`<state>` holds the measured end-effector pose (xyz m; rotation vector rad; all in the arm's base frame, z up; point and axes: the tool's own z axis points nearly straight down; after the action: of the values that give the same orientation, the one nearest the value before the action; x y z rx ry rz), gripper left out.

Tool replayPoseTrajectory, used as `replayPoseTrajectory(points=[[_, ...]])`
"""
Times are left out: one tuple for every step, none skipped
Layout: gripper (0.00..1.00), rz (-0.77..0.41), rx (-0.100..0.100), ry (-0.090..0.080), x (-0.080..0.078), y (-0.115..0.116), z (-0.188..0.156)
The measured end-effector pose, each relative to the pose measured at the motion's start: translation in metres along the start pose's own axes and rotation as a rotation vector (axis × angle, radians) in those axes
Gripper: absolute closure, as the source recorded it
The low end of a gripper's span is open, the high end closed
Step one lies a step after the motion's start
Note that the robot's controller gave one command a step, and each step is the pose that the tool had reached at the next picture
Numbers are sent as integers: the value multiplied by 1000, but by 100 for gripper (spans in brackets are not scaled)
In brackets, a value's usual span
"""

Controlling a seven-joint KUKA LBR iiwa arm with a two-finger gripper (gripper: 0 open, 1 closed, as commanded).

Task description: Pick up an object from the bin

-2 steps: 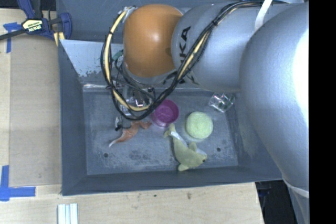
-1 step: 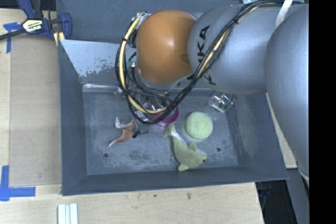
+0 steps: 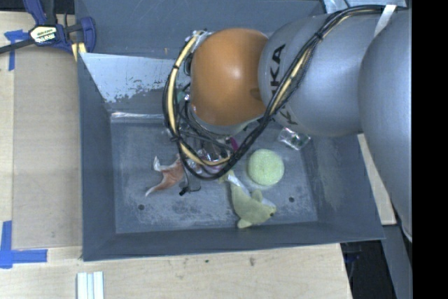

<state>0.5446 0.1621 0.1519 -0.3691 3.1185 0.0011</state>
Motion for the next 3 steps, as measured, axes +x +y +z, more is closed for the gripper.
replayPoseTrajectory(points=[[0,-139,1,-6,-20,-4,68],[100,-65,-4,-21,-26,-5,90],[100,-53,-3,-19,-25,-6,88]])
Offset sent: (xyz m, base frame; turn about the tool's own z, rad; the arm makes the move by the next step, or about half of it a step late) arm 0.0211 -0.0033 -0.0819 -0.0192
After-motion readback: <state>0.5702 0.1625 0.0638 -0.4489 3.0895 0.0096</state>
